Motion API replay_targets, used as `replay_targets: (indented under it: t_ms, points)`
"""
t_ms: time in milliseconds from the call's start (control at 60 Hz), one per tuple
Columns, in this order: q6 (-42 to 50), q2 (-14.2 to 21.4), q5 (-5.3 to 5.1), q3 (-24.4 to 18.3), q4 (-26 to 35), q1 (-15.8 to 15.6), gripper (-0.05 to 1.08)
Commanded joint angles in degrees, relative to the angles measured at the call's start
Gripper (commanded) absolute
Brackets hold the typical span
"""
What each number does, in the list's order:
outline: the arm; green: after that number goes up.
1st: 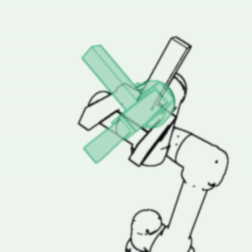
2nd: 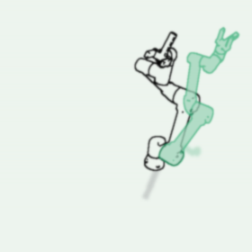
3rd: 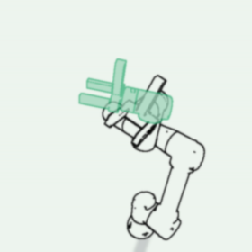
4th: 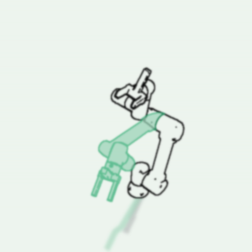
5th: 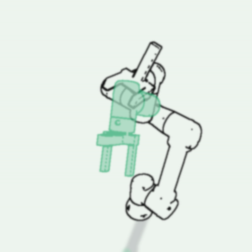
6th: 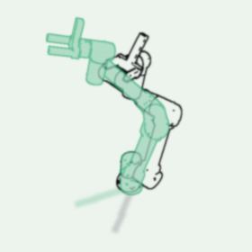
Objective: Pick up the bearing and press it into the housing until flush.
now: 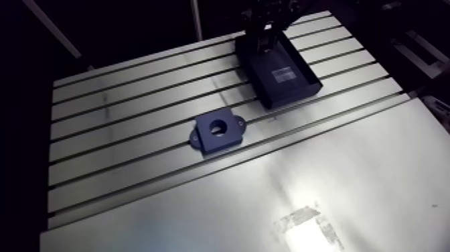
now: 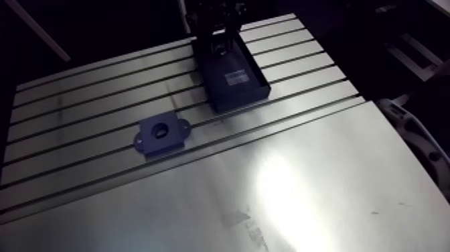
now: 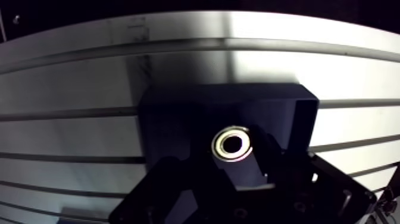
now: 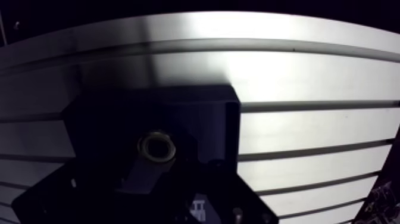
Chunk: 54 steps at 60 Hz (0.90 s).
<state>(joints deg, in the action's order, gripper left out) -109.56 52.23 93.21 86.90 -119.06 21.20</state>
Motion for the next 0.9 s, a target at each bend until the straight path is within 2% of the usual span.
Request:
replay_targets:
  t_ms: [17, 667, 900]
  points:
    - [0.0, 0.0, 0.0, -0.1, 0.0, 0.0, 0.51]
    - [0.0, 0.0, 0.09, 0.0, -0.1, 0.0, 0.56]
    - [0.0, 0.0, 0.09, 0.1, -0.1, 0.0, 0.62]
